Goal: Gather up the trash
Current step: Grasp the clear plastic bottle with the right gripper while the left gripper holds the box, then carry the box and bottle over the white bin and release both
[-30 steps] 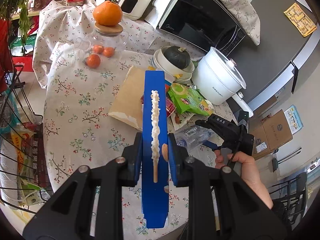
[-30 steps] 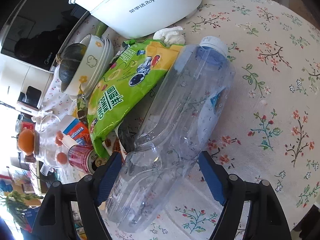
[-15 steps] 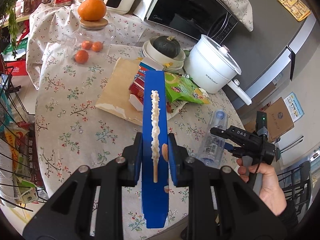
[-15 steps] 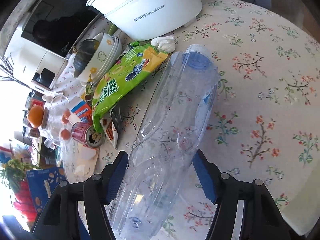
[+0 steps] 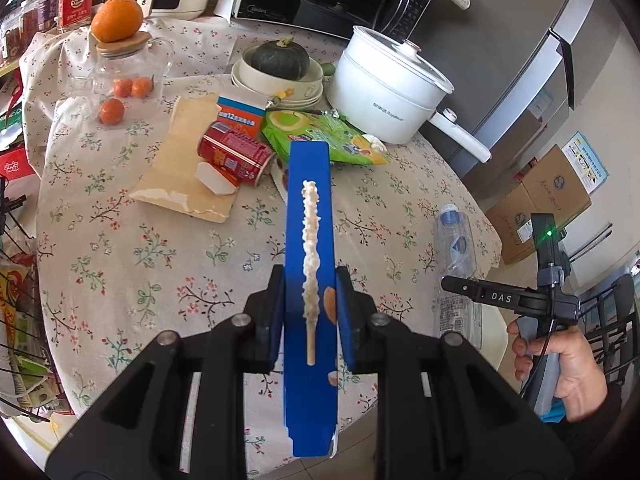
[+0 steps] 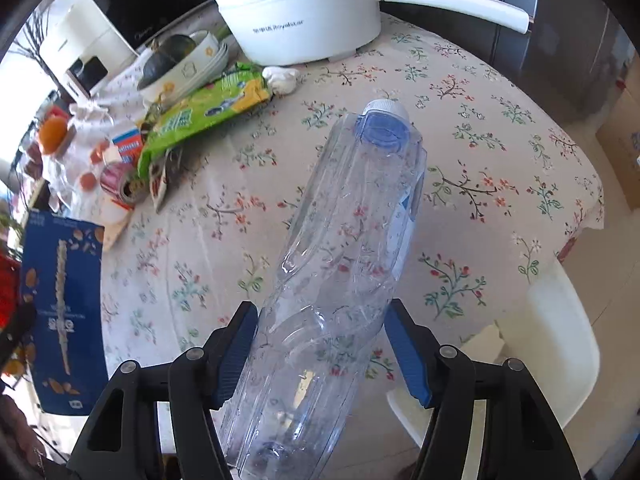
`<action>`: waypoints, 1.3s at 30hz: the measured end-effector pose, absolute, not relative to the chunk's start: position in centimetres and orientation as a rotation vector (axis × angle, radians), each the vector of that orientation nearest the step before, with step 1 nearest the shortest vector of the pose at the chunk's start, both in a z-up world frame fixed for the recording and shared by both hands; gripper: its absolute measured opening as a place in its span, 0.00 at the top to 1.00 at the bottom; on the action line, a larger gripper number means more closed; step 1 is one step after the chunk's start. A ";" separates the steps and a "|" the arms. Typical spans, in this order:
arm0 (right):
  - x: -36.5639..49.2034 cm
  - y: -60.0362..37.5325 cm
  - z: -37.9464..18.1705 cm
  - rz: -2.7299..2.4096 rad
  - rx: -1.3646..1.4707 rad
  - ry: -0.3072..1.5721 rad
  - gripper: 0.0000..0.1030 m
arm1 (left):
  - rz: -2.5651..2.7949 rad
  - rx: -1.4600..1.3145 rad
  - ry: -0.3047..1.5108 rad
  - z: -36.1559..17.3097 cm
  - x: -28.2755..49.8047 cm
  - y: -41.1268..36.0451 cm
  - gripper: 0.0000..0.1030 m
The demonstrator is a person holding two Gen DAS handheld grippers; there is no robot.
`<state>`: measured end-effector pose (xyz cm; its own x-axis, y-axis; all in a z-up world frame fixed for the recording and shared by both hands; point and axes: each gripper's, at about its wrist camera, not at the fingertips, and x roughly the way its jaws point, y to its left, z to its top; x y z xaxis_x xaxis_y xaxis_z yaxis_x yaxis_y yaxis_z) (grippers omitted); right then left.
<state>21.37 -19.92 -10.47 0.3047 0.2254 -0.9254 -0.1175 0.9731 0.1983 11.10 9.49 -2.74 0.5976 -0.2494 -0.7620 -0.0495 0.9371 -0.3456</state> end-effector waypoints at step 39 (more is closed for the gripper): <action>13.6 -34.3 -4.2 0.074 0.208 0.970 0.37 | -0.420 -0.248 0.879 -1.6 12.0 -6.0 0.75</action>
